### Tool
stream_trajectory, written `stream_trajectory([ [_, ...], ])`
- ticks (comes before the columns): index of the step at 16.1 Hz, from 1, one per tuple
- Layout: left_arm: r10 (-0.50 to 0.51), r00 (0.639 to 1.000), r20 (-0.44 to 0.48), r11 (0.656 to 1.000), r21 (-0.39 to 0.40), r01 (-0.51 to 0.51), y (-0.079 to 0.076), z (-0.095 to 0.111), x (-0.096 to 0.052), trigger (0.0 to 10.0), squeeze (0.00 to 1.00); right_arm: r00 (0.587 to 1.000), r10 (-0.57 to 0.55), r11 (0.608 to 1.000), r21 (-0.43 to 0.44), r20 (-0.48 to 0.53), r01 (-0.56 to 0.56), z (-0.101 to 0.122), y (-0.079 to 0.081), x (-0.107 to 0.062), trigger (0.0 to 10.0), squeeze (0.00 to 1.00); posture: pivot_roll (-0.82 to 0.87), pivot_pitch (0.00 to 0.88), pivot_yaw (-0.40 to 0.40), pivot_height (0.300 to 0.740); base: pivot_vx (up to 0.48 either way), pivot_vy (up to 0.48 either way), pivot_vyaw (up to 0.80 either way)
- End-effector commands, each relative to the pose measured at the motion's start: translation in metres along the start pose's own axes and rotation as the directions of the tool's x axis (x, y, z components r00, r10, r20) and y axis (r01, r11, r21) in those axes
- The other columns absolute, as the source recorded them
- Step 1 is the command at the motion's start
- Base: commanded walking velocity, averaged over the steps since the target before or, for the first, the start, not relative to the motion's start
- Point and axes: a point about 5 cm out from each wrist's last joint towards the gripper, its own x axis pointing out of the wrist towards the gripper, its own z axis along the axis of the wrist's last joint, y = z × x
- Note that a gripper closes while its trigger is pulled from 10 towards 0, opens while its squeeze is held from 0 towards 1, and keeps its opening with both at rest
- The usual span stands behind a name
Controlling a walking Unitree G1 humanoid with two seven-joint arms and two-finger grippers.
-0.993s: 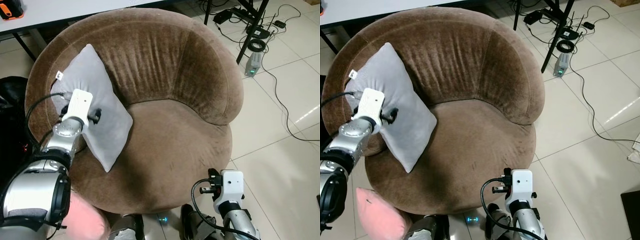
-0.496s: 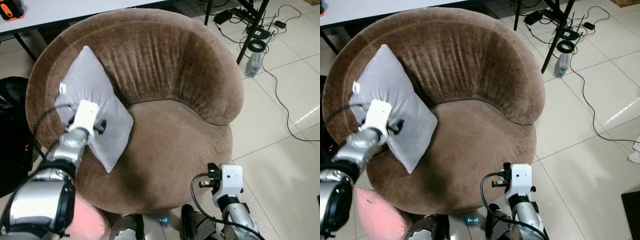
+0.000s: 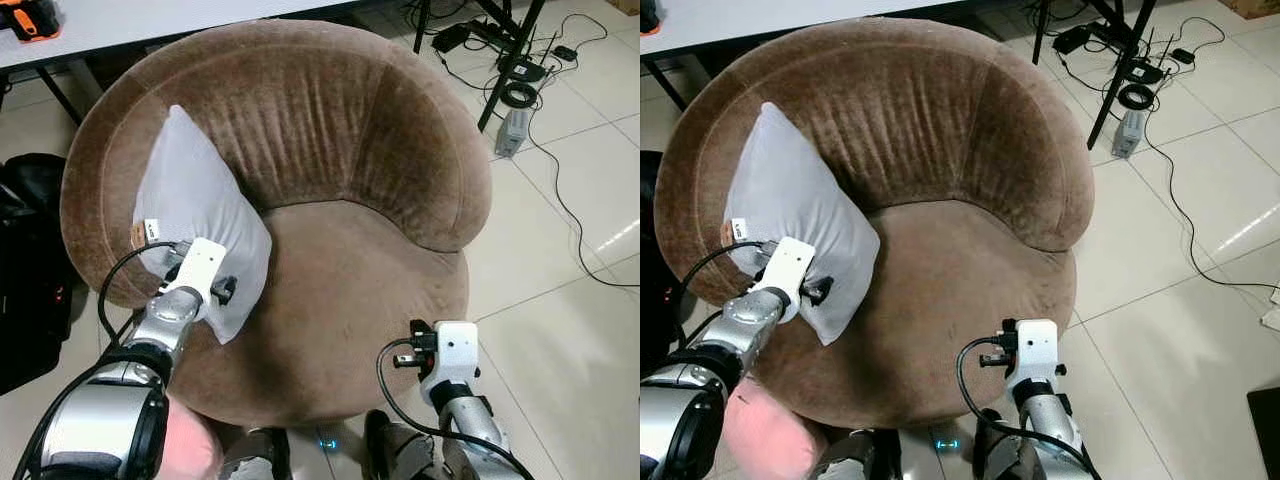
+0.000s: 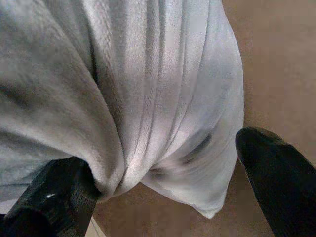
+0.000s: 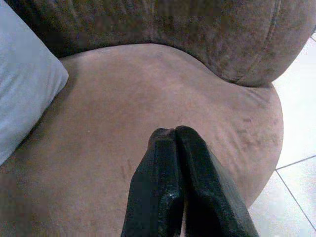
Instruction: Move the pillow to the sofa from floor
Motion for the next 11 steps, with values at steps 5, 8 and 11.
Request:
stream_trajectory([
  [5, 0.096, 0.979, 0.181, 0.992, -0.102, -0.079, 0.04, 0.056, -0.001, 10.0, 0.0, 1.0, -0.008, 1.0, -0.004, -0.022, 0.008, -0.006, -0.004, -0.001, 10.0, 0.0, -0.16, 0.19, 0.034, 0.74, 0.0, 0.0, 0.0],
  [8, 0.135, 0.926, 0.353, 0.987, -0.131, -0.094, 0.063, 0.108, -0.01, 10.0, 0.0, 1.0, 0.008, 1.0, -0.01, -0.026, -0.008, -0.006, -0.004, 0.004, 10.0, 0.0, -0.14, 0.176, 0.028, 0.74, 0.0, 0.0, 0.0],
  [11, 0.138, 0.887, 0.44, 0.986, -0.148, -0.08, 0.076, 0.141, -0.019, 10.0, 0.0, 1.0, 0.019, 1.0, -0.017, -0.025, -0.02, -0.005, -0.004, 0.008, 10.0, 0.0, -0.12, 0.168, 0.025, 0.74, 0.0, 0.0, 0.0],
])
